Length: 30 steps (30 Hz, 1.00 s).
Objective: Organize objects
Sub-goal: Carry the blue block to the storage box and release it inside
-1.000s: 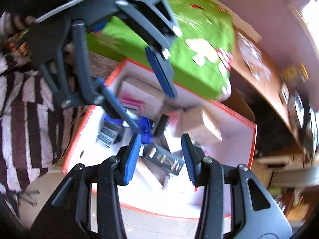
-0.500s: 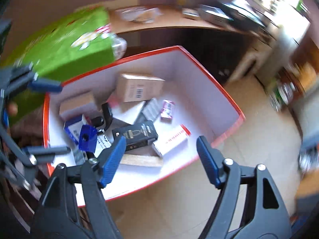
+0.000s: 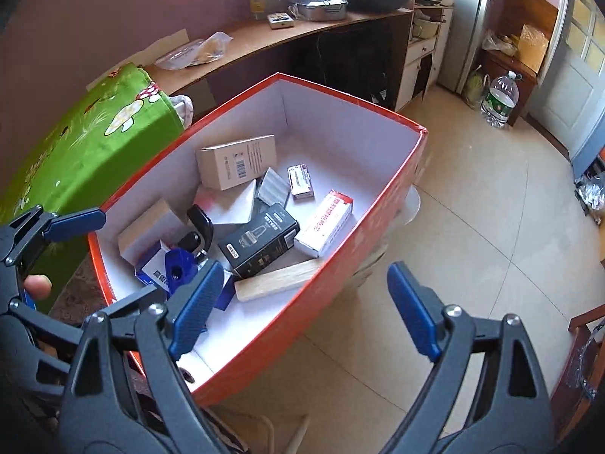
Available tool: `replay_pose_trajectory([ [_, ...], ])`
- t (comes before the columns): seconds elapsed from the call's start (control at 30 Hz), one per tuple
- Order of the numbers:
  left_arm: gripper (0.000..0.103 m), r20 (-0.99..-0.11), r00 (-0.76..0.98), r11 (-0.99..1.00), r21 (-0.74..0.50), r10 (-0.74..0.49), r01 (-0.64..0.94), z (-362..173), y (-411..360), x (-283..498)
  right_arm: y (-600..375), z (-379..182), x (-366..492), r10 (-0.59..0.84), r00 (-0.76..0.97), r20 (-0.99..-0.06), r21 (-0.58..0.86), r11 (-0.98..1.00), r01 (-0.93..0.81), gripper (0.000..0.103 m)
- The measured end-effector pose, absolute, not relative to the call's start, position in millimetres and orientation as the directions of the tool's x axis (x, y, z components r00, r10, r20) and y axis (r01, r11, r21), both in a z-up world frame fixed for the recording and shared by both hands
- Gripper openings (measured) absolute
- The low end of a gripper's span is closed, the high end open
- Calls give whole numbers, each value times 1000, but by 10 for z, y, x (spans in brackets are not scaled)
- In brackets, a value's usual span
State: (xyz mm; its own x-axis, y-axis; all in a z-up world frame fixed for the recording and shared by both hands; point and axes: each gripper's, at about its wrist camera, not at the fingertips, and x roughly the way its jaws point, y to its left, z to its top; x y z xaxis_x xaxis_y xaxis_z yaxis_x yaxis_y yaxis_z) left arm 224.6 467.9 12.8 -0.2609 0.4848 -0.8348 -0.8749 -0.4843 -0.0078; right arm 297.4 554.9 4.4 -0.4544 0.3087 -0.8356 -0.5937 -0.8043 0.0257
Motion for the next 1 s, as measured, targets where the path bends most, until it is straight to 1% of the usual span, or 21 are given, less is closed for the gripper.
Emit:
replay_pose_trajectory([
  [0.8, 93, -842, -238, -476, -26, 485, -879, 114, 4707, 2239, 5579, 93, 3006, 325, -448, -833, 8, -803, -597, 90],
  [0.87, 93, -824, -214, -463, -66, 525, -884, 139, 4666, 2251, 5591, 125, 3018, 332, -455, -826, 14, -795, -606, 90],
  [0.93, 94, -798, -223, -448, -65, 560, -892, 205, 4626, 2295, 5578, 179, 2979, 341, -457, -821, 6, -796, -605, 90],
  [1.0, 94, -788, -183, -439, -120, 588, -891, 273, 4557, 2242, 5562, 214, 2941, 344, -460, -818, 0, -801, -599, 90],
])
